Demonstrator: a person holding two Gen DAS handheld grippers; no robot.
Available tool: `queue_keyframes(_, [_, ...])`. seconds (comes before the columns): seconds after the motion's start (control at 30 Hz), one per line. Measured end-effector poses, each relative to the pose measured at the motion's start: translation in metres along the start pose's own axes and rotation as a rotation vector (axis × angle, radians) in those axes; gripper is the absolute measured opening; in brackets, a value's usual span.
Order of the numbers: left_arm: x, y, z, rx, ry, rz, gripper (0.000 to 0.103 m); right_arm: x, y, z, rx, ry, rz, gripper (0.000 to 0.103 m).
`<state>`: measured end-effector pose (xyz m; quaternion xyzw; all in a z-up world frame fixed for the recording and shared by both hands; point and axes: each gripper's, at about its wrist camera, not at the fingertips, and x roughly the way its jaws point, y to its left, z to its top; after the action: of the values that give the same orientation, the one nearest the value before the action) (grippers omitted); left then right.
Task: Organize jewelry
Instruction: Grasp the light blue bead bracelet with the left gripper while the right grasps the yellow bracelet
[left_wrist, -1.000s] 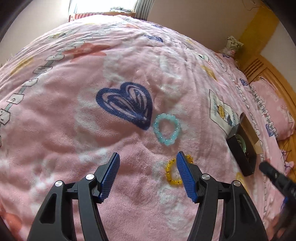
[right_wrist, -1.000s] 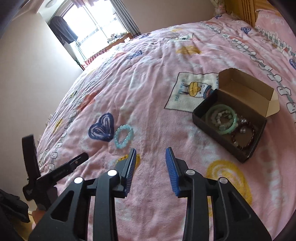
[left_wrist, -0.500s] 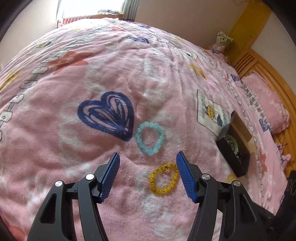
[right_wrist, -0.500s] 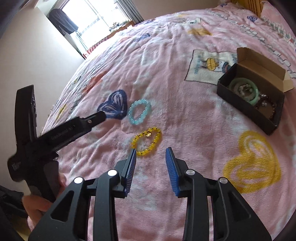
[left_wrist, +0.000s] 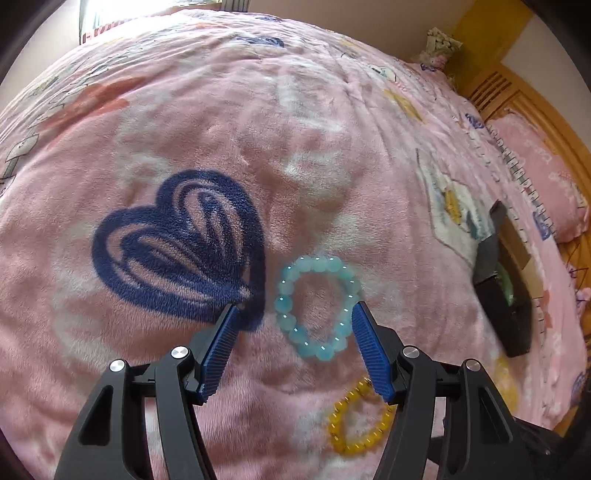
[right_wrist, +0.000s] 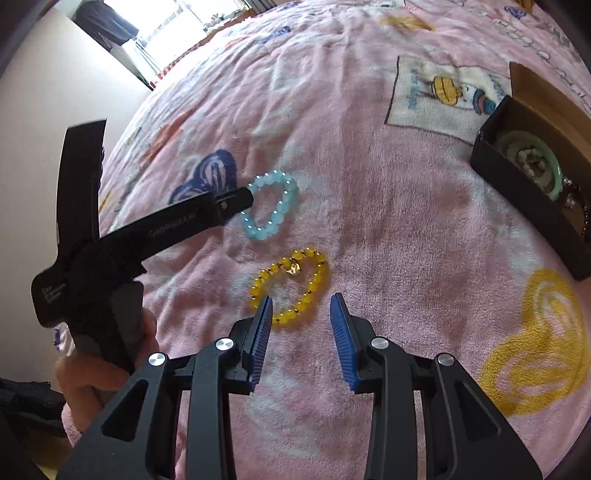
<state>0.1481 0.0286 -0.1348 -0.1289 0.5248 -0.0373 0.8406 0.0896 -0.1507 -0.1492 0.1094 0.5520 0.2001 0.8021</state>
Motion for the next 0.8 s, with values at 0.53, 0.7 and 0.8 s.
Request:
queue_keyframes(0.53, [0.024,0.014,0.007,-0.056,-0.022,-0.05,0.042,0.032,0.007,-0.005,-0.03,0.031,-0.009,0.017])
queue_keyframes(0.7, [0.02,0.009,0.007,-0.042,-0.035,-0.006,0.016,0.036,0.004,-0.001,-0.007,0.04,0.01,0.014])
queue_keyframes(0.8, [0.017,0.001,0.006,-0.012,-0.023,-0.007,0.013,0.035,0.005,0.0,-0.012,0.033,0.006,0.014])
